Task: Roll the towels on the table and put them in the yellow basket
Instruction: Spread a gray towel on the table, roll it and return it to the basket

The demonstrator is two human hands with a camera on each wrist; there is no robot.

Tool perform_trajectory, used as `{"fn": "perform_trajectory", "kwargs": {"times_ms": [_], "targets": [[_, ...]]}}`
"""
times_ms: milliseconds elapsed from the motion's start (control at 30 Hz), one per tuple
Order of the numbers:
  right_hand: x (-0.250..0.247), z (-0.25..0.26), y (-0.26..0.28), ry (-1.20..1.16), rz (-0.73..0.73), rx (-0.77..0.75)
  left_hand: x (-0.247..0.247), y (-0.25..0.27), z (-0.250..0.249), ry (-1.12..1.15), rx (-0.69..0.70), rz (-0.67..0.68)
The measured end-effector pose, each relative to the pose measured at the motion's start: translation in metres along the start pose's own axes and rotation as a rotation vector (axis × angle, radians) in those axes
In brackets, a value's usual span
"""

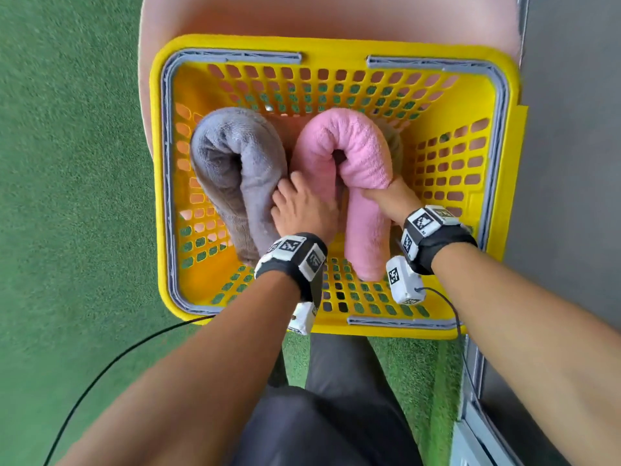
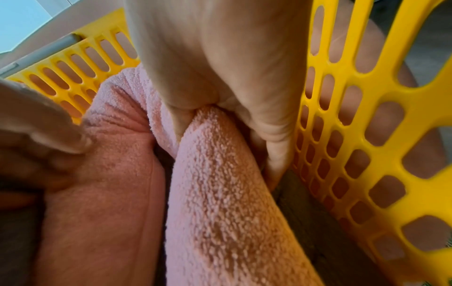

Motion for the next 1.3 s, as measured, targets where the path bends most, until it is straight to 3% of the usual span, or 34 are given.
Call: {"fn": "perform_trajectory", "kwargs": {"times_ms": [100, 200, 267, 467, 667, 733, 800, 967, 1033, 1067, 1133, 1167, 1233, 1300], "targets": [[-0.002, 0.000, 0.003, 0.025, -0.042, 0.032, 0.006, -0.005, 0.013, 0.032, -0.167, 0.064], [-0.003, 0.005, 0.010, 0.056, -0.024, -0.018, 0.015, -0.026, 0.012, 0.186, -0.243, 0.253], [-0.003, 0.012, 0.025, 0.069, 0.010, -0.056, 0.009, -0.034, 0.007, 0.320, -0.263, 0.288], [-0.012, 0.038, 0.102, 0.095, -0.075, -0.244, -0.031, 0.016, -0.007, 0.657, -0.038, 0.166], [-0.009, 0.089, 0.176, 0.228, -0.184, -0.696, -0.088, 0.060, 0.032, 0.878, 0.155, 0.011], [0.014, 0.103, 0.179, 0.258, -0.140, -0.735, -0.104, 0.059, 0.061, 0.785, 0.113, -0.058], [0.043, 0.111, 0.170, 0.291, -0.045, -0.671, -0.114, 0.053, 0.091, 0.602, 0.039, -0.091], [0.108, 0.097, 0.133, 0.469, 0.181, -0.410, -0.114, 0.038, 0.115, 0.230, -0.121, 0.132], [0.103, 0.089, 0.126, 0.421, 0.213, -0.386, -0.122, 0.038, 0.109, 0.139, -0.129, 0.075], [0.095, 0.084, 0.123, 0.367, 0.207, -0.402, -0.128, 0.040, 0.103, 0.134, -0.059, -0.035], [0.074, 0.072, 0.115, 0.274, 0.198, -0.403, -0.136, 0.057, 0.075, 0.235, 0.253, -0.299], [0.063, 0.066, 0.112, 0.253, 0.219, -0.394, -0.134, 0.068, 0.052, 0.300, 0.416, -0.330], [0.045, 0.052, 0.100, 0.227, 0.255, -0.341, -0.109, 0.075, 0.003, 0.375, 0.651, -0.160], [0.023, 0.039, 0.069, 0.180, 0.178, -0.279, -0.068, 0.056, -0.039, 0.397, 0.679, 0.050]]}}
Point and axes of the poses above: each hand's wrist, its own y-axis away from the middle knuckle, its own x-axis out of the palm, z = x × y, the point moved 3 cm from there along -y, towards the middle knuckle, and after that the axes turned 11 degrees about z, right-handed, at the moved point
